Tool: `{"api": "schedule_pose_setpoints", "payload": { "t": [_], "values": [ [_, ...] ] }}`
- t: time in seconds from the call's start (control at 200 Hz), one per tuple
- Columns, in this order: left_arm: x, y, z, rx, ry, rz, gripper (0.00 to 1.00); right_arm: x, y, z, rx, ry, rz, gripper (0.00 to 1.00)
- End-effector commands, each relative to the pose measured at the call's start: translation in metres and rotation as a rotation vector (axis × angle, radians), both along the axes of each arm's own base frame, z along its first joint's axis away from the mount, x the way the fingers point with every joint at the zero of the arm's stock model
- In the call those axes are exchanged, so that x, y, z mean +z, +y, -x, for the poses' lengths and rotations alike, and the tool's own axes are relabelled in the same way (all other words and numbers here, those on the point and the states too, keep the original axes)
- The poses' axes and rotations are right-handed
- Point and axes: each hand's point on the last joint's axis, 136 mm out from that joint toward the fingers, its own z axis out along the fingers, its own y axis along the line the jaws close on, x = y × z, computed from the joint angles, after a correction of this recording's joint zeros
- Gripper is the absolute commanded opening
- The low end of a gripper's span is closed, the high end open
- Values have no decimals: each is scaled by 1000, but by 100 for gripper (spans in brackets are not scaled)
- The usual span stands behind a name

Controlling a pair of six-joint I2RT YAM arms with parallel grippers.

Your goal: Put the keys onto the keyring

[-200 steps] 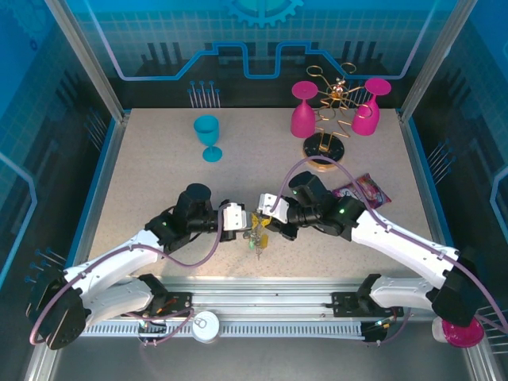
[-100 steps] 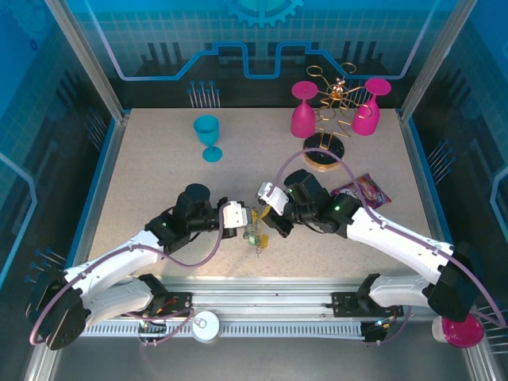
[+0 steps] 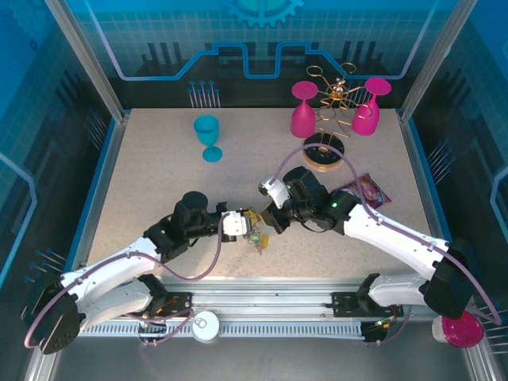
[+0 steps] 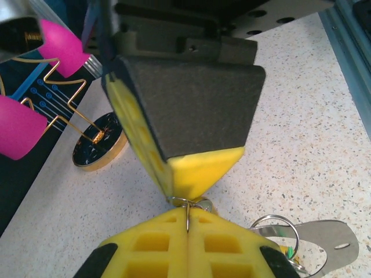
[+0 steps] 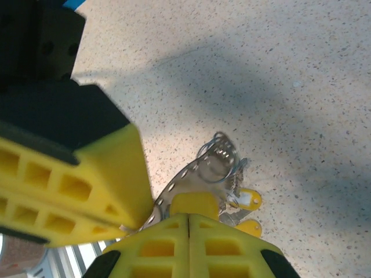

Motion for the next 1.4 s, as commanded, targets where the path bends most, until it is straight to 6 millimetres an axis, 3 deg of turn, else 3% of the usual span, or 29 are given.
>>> {"api": "schedule_pose_setpoints", "payload": {
  "t": [0.0,0.205,0.4,0.445,0.47,0.58,0.65,0.735,0.88,1.006,1.116,1.221,1.396],
  "values": [
    [13,-5,5,-39,-86,27,0,16,9,-6,-20,26,-86,0],
    [16,-3,1,-12,-99,35,0,10,4,-3,-27,32,-72,0],
    [9,3,-6,51,-63,12,0,-18,-39,-17,-177,-29,63,0],
    [6,5,-6,62,-49,2,0,-22,-49,-20,-219,-43,93,12],
    [5,7,-5,68,-40,-5,0,-35,-57,-17,-235,-28,129,16],
    [1,18,-2,108,-1,-40,0,-58,-77,-12,-323,41,214,28],
    [-1,30,1,148,17,-63,0,-74,-84,-5,-374,108,246,31],
    [-3,47,2,210,38,-79,0,-93,-79,4,-416,183,232,34],
    [-1,72,-5,346,56,-69,0,-116,-50,21,-440,284,217,37],
    [1,83,-10,403,60,-44,0,-131,-23,38,-315,289,236,38],
    [1,81,-13,405,64,-17,0,-136,-21,41,-174,169,273,36],
    [-2,79,-14,402,70,-3,0,-129,-23,39,-63,28,259,36],
    [-4,77,-16,399,65,10,0,-83,-17,38,284,-358,270,36]
  ]
}}
